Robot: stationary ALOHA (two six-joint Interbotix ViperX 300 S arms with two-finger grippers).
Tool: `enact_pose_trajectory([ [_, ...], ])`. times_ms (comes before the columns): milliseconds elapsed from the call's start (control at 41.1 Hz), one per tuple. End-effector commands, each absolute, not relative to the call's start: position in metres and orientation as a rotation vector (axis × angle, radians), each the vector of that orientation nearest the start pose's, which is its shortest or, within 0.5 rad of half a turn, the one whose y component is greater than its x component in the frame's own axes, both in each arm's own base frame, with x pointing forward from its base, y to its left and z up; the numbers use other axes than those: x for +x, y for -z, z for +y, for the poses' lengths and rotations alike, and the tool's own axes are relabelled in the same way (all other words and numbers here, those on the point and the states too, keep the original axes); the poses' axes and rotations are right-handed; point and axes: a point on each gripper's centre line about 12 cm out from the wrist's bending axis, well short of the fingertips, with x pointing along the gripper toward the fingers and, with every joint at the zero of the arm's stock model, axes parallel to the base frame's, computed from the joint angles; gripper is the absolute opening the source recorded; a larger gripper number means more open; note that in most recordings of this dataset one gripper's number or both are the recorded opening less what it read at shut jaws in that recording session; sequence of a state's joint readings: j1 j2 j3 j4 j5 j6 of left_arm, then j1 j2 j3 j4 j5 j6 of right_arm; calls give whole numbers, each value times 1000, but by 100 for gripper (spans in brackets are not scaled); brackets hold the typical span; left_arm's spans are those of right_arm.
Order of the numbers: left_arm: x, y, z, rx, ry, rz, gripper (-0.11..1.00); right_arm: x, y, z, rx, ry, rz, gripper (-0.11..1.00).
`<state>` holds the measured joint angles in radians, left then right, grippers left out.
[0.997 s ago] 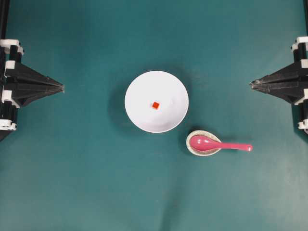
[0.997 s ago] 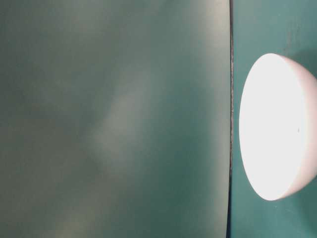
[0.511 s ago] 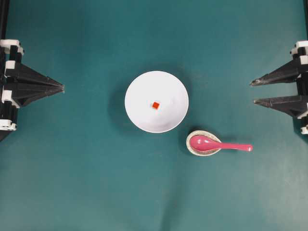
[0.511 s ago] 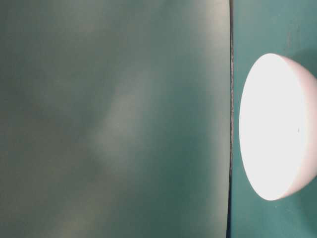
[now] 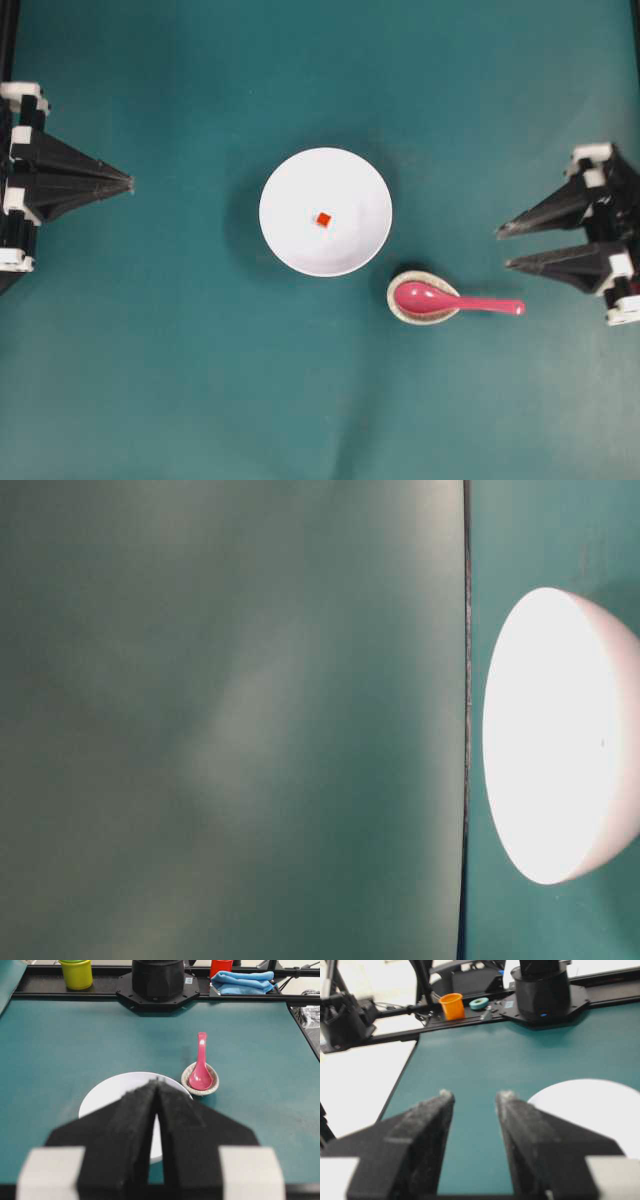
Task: Grip the spoon and scoop the red block from the bowl with right arm.
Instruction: 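Move the right gripper left to the pink spoon handle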
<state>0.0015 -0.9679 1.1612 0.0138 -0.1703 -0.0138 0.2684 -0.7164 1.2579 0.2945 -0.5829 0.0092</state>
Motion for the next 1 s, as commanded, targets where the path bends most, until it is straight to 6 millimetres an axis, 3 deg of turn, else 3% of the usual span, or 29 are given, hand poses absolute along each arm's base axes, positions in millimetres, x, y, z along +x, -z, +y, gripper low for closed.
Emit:
enact_pose_trajectory([
  [0,201,-298,0,3,1,-9,0,225,-234,47,293,-105,-20,48],
  [195,201,-297,0,3,1,-6,0,234,-192,61,353,-46,103,48],
  [365,201,-296,0,3,1,-2,0,229,-161,68,395,40,182,48],
  [730,201,-295,0,4,1,14,0,212,-134,86,383,76,254,48],
  [973,201,-295,0,4,1,14,0,209,-114,86,317,94,325,48],
])
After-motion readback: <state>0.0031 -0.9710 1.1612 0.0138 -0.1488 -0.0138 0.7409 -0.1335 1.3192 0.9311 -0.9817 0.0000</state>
